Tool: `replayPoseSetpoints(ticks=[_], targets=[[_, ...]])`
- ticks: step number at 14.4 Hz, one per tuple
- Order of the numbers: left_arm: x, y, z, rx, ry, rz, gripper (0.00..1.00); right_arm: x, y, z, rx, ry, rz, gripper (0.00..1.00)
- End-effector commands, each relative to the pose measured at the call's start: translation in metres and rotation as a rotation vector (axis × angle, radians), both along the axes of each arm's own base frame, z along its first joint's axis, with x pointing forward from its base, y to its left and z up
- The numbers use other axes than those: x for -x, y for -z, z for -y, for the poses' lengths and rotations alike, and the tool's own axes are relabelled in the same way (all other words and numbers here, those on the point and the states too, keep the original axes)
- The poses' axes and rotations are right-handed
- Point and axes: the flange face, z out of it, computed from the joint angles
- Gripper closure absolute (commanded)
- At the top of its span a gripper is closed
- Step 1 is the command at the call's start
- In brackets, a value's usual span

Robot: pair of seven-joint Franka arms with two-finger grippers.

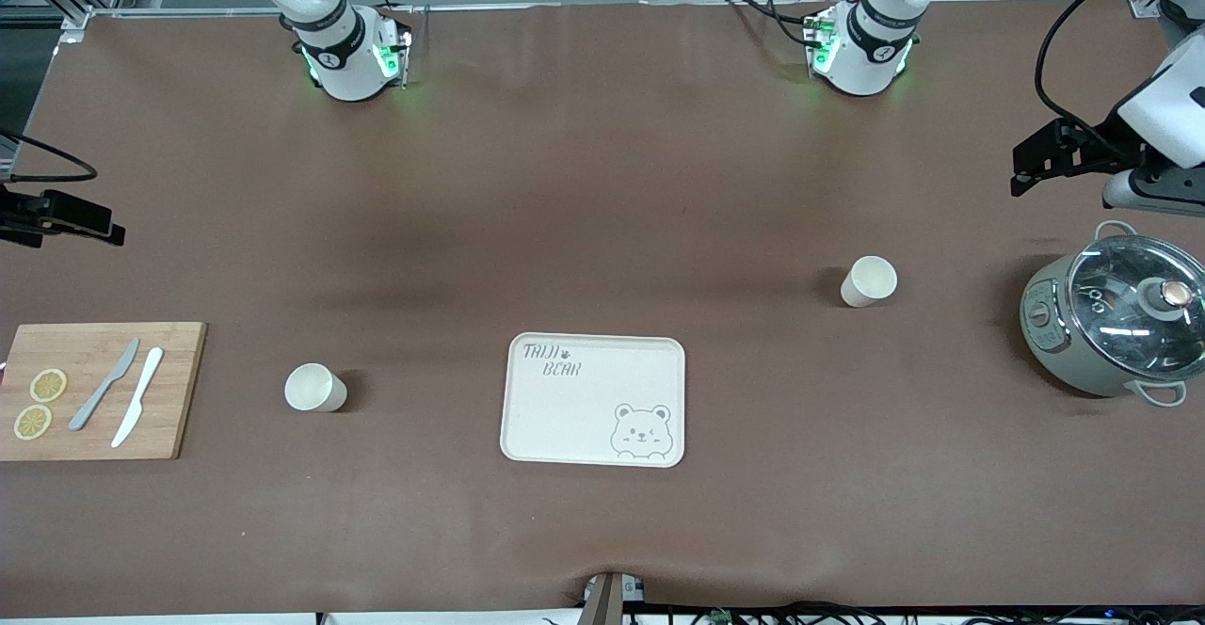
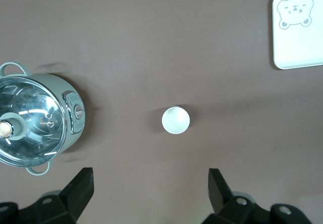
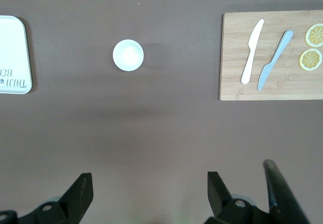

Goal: Place white IKEA cup upright on tray with both arms
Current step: 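Move the left gripper down over the white cup near the pot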

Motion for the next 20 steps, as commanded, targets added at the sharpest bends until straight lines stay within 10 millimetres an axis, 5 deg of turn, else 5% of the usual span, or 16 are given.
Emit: replayPoseSetpoints(ticks=[1, 8, 20], targets=[[-0.002, -0.001, -0.003, -0.008, -0.008, 0.01, 0.0, 0.005, -0.003, -0.003, -0.003, 0.014, 0.003, 0.0], [0.006, 0.013, 0.0, 0.001, -0.009, -0.022, 0.0, 0.005, -0.005, -0.003, -0.003, 0.013, 0.006, 0.0], [0.04, 0.17, -0.002, 0.01, 0.039, 0.056, 0.0, 0.0, -0.01, -0.006, 0.034, 0.002, 0.05, 0.0]])
